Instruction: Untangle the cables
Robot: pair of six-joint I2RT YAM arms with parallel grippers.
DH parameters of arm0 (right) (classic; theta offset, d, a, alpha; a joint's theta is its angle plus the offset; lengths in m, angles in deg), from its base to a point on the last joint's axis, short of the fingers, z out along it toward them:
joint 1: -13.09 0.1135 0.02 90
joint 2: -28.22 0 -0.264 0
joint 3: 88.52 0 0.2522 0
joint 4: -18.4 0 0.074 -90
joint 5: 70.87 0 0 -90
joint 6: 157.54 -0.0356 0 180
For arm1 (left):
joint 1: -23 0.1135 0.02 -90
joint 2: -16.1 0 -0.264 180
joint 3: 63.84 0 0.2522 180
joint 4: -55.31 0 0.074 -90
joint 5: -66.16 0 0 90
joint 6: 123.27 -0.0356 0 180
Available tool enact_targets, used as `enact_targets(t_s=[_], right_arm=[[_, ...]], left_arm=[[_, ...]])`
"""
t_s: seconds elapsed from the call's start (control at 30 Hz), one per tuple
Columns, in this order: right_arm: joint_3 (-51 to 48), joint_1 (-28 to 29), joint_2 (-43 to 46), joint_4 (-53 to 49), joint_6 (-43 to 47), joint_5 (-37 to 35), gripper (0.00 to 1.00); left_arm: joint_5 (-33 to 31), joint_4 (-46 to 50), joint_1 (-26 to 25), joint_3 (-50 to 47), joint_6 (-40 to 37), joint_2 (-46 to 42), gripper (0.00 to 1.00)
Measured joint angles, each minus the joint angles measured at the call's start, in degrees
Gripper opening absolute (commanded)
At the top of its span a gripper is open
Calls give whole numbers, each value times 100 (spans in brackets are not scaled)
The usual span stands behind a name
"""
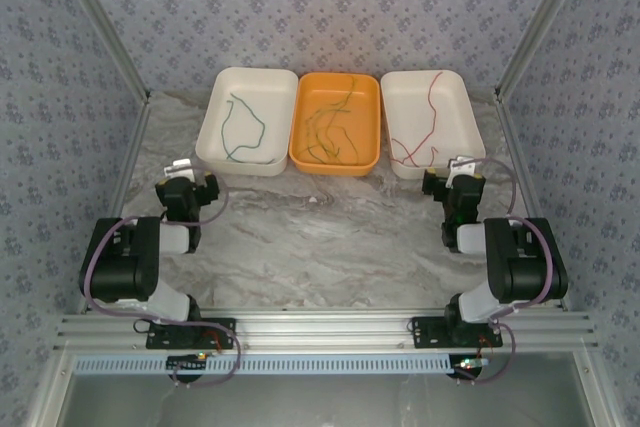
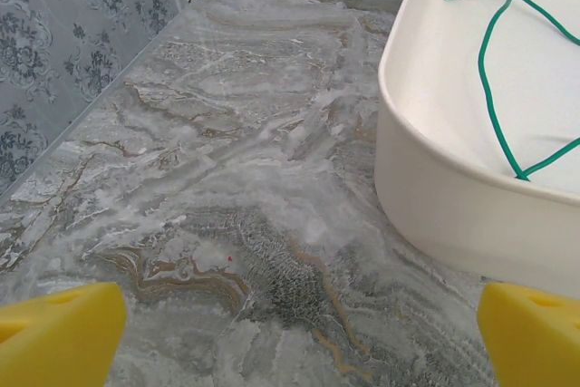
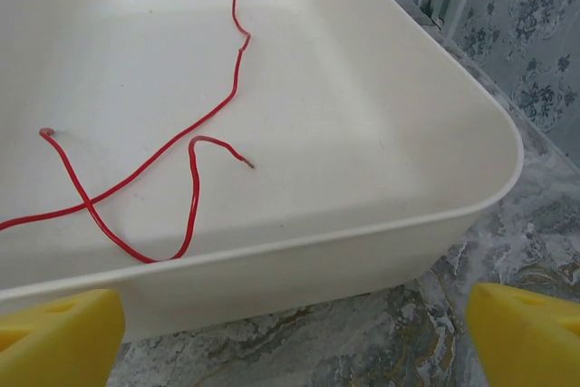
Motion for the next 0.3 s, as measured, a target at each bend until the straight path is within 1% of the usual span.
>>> enact_targets(t_s=[0.3], right_arm=[[0,0,0,-136,0,-24,99]], left_arm=[[42,33,0,0,0,0,99]])
